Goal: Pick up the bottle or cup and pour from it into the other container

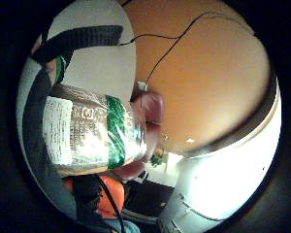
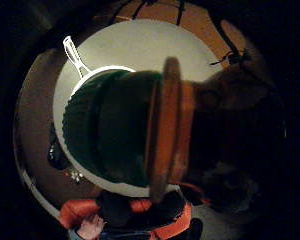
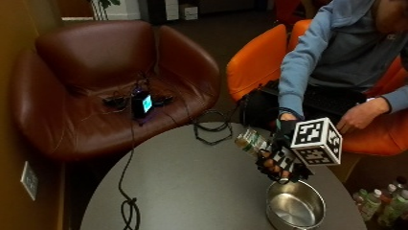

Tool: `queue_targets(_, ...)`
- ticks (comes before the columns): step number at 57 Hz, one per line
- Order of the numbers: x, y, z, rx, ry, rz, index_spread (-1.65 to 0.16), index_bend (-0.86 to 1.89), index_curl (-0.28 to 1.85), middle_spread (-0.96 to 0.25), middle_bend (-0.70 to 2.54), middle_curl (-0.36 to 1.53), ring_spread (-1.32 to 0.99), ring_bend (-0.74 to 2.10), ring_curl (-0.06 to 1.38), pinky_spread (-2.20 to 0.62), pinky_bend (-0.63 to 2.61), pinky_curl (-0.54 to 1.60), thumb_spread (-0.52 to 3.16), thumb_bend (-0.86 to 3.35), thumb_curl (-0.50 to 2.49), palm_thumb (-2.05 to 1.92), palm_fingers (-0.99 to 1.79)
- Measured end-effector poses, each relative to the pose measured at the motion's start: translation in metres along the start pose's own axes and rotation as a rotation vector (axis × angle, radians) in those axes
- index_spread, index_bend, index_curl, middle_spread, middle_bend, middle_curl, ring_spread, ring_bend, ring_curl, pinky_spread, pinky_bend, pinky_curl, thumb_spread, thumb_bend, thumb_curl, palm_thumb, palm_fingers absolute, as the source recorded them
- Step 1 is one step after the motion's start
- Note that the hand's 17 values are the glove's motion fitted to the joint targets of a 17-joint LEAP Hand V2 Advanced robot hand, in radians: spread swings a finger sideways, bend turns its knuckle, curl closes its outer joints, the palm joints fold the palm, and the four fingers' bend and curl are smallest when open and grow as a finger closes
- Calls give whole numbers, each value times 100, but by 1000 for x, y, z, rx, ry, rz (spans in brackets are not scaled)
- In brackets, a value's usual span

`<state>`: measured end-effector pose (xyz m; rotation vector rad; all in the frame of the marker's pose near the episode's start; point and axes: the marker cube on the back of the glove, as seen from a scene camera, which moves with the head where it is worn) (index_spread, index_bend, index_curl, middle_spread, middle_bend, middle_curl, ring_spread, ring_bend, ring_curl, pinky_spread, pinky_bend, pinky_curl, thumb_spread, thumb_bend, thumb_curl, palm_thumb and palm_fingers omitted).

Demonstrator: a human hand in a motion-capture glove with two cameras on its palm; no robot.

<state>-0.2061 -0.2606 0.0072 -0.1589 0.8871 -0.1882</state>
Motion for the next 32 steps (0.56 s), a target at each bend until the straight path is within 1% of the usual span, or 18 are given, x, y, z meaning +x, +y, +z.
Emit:
queue_targets(9,-18,3,-7,-8,152,23,-23,13,39,-12,25,51,-23,33,45,-20,30,38,26,-4,75,100,109)
queue_targets(23,-35,3,-14,-35,195,19,-24,13,37,-13,24,51,-24,32,46,-21,33,38,28,-4,75,98,109)
queue_targets(32,-35,3,-16,-34,141,8,-24,12,37,-13,24,52,-24,32,46,-22,33,38,28,-4,75,98,109)
